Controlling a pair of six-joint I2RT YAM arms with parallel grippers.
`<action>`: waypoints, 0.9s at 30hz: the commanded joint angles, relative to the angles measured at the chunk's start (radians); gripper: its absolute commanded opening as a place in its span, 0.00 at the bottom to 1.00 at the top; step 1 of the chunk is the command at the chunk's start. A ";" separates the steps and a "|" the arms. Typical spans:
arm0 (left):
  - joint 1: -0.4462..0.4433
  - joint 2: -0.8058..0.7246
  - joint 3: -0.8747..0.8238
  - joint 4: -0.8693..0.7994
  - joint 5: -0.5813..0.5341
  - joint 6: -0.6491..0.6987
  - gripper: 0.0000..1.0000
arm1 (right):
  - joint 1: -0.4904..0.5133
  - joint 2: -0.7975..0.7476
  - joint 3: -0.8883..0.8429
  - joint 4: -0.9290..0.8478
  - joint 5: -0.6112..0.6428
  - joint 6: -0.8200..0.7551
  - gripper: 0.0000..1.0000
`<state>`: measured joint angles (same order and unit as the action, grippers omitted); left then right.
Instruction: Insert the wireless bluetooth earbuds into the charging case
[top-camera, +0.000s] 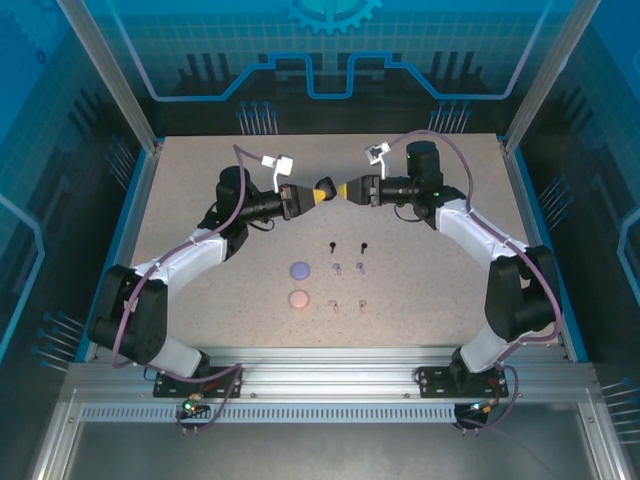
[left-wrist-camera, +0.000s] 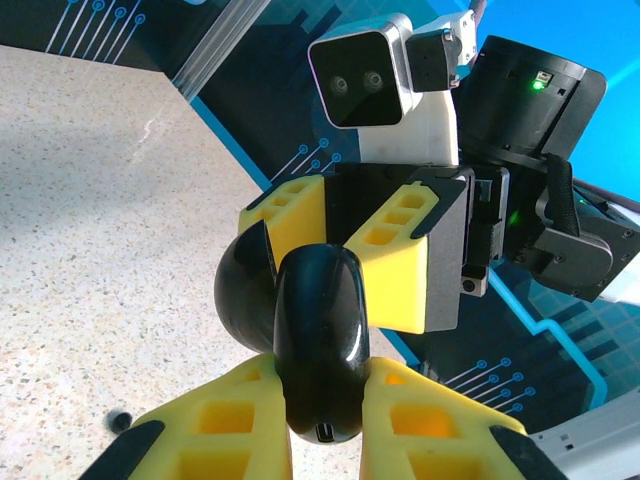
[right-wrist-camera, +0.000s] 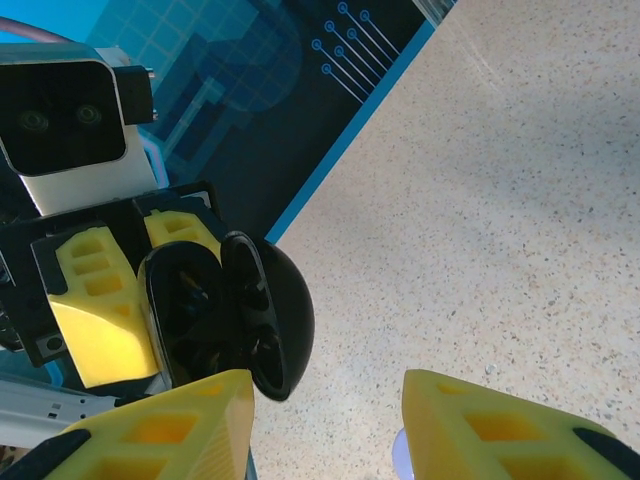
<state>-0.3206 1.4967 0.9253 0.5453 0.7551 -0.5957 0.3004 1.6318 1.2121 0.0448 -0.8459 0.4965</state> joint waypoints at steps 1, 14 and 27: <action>-0.001 -0.004 0.021 0.042 0.030 -0.010 0.00 | 0.017 0.031 0.041 0.006 -0.009 -0.003 0.43; -0.006 0.005 0.015 0.062 0.035 -0.020 0.00 | 0.030 0.074 0.065 0.001 0.001 0.009 0.34; -0.014 0.016 0.015 0.066 0.032 -0.018 0.00 | 0.054 0.095 0.092 -0.029 -0.017 -0.009 0.20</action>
<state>-0.3206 1.5127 0.9253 0.5591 0.7498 -0.6033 0.3359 1.7069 1.2766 0.0341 -0.8566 0.4950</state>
